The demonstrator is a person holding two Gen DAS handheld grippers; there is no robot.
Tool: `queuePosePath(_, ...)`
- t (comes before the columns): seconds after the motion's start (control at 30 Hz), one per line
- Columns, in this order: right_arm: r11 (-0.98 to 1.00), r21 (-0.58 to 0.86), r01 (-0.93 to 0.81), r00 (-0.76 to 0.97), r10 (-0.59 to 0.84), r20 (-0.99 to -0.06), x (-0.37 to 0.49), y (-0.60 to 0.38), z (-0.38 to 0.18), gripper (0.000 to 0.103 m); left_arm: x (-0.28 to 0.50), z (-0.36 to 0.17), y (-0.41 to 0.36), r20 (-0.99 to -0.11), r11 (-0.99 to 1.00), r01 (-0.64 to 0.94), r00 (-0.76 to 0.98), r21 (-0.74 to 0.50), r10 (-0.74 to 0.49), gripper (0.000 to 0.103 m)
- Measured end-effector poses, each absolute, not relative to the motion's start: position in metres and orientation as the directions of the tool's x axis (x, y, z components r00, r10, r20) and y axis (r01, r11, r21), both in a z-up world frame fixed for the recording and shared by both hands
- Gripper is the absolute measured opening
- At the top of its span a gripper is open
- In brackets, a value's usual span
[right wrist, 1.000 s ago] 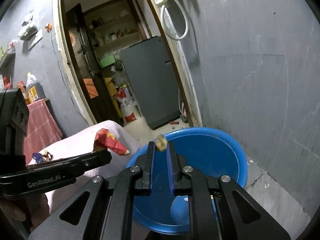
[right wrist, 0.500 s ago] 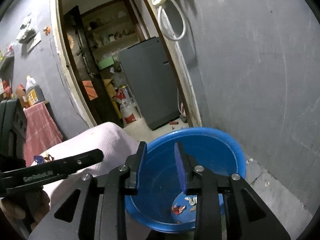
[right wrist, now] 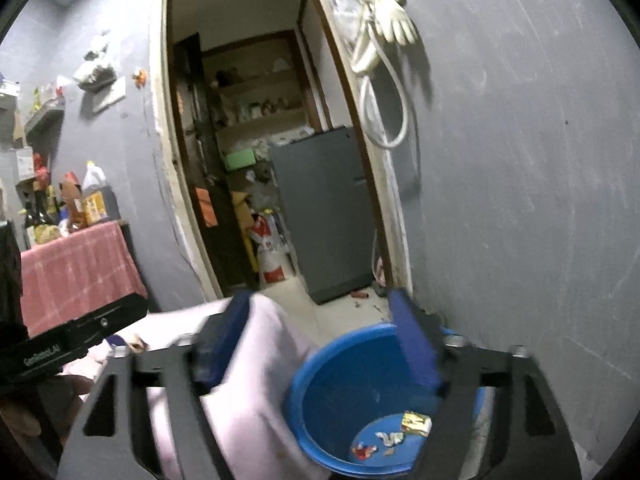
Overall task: Collect trash
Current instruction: 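Move both open tools back over the remaining trash on the table, then grasp the white ribbon scrap with the left tool while the right tool grasps the tan paper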
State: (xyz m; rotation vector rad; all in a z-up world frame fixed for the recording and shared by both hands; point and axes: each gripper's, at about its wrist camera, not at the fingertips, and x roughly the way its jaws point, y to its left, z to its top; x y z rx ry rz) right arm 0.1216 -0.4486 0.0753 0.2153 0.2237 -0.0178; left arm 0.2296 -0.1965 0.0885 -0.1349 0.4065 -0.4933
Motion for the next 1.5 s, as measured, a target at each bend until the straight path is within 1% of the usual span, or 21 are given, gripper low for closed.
queuePosePath(0.03, 0.978, 0.206, 0.033, 0.976, 0.012, -0.217, 0.120, -0.445, 0.078, 0.084, 0.227, 0.093, -0.191, -0.337, 0.880, 0.422, 0.814, -0.218, -0.474, 0.101)
queuePosePath(0.1, 0.981, 0.193, 0.005, 0.978, 0.035, -0.205, 0.120, -0.432, 0.086, 0.091, 0.218, 0.100, -0.176, -0.319, 0.891, 0.404, 0.833, -0.207, -0.452, 0.101)
queuePosePath(0.13, 0.982, 0.190, -0.006, 0.979, 0.044, -0.199, 0.120, -0.428, 0.088, 0.100, 0.213, 0.103, -0.169, -0.309, 0.898, 0.391, 0.844, -0.203, -0.438, 0.101)
queuePosePath(0.17, 0.982, 0.188, -0.022, 0.981, 0.058, -0.187, 0.119, -0.422, 0.091, 0.103, 0.209, 0.107, -0.161, -0.298, 0.905, 0.376, 0.856, -0.200, -0.422, 0.101)
queuePosePath(0.47, 0.979, 0.161, -0.125, 0.984, 0.143, -0.106, 0.116, -0.368, 0.109, 0.103, 0.182, 0.121, -0.091, -0.230, 0.948, 0.264, 0.925, -0.178, -0.301, 0.101)
queuePosePath(0.73, 0.967, 0.159, -0.199, 0.975, 0.212, -0.070, 0.128, -0.330, 0.113, 0.103, 0.174, 0.123, -0.041, -0.199, 0.976, 0.164, 0.961, -0.145, -0.191, 0.101)
queuePosePath(1.1, 0.950, 0.137, -0.279, 0.950, 0.294, -0.103, 0.161, -0.285, 0.095, 0.103, 0.188, 0.104, -0.002, -0.213, 0.990, 0.058, 0.973, -0.125, -0.084, 0.101)
queuePosePath(1.33, 0.944, 0.090, -0.316, 0.934, 0.327, -0.146, 0.180, -0.267, 0.079, 0.103, 0.204, 0.085, 0.012, -0.252, 0.992, 0.022, 0.966, -0.126, -0.054, 0.101)
queuePosePath(1.5, 0.939, 0.054, -0.339, 0.920, 0.343, -0.188, 0.196, -0.257, 0.068, 0.103, 0.217, 0.070, 0.017, -0.276, 0.995, -0.006, 0.961, -0.104, -0.023, 0.101)
